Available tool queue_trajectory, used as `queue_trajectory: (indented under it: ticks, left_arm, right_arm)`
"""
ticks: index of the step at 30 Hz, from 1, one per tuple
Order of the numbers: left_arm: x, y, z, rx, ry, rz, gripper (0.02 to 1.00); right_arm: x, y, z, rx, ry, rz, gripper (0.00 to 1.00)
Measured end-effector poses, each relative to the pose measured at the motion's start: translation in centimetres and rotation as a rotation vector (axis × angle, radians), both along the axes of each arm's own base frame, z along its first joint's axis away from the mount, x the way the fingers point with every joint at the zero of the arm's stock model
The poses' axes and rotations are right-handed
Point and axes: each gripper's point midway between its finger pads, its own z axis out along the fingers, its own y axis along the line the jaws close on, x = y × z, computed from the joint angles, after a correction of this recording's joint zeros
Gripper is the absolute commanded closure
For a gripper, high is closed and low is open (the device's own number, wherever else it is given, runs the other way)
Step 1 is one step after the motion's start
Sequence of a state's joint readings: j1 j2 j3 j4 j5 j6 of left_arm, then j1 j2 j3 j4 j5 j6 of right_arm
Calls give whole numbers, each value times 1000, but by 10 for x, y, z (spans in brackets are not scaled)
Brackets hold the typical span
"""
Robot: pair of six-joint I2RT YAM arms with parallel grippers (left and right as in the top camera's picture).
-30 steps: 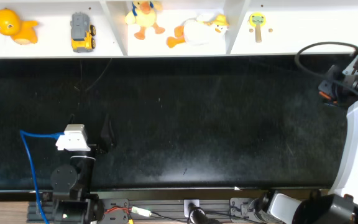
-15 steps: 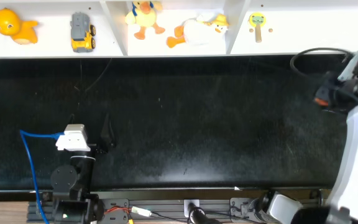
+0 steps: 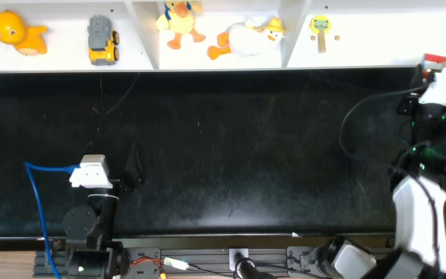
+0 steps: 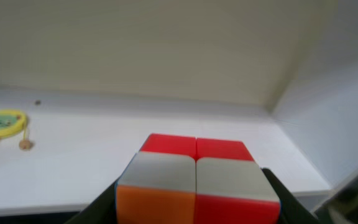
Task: Store Toys
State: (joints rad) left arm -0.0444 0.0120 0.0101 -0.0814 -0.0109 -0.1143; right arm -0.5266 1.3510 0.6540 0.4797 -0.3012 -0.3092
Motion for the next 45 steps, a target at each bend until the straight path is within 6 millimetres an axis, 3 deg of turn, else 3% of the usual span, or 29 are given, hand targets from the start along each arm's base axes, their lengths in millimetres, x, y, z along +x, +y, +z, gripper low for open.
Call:
queue_trajectory:
  ticks: [5, 7, 17, 29, 39, 40, 43, 45]
  left_arm:
    - [0, 0, 0, 0, 1, 0, 20]
    - [0, 0, 0, 0, 0, 0, 20]
    - [0, 0, 0, 0, 1, 0, 20]
    - [0, 0, 0, 0, 0, 0, 20]
    - [0, 0, 0, 0, 1, 0, 20]
    - [0, 0, 0, 0, 0, 0, 20]
    - [0, 0, 0, 0, 0, 0, 20]
    - [0, 0, 0, 0, 0, 0, 20]
  right_arm:
    - [32, 5, -42, 62, 45, 134, 958]
    - [46, 5, -50, 83, 56, 172, 954]
    - [99, -10, -33, 86, -4, 235, 954]
    - [124, -20, -79, 155, 56, 215, 952]
    - [150, -16, -80, 144, 36, 218, 952]
    - [153, -16, -80, 148, 33, 216, 904]
    - [156, -15, -80, 172, 27, 210, 617]
    - [157, -14, -80, 202, 24, 205, 516]
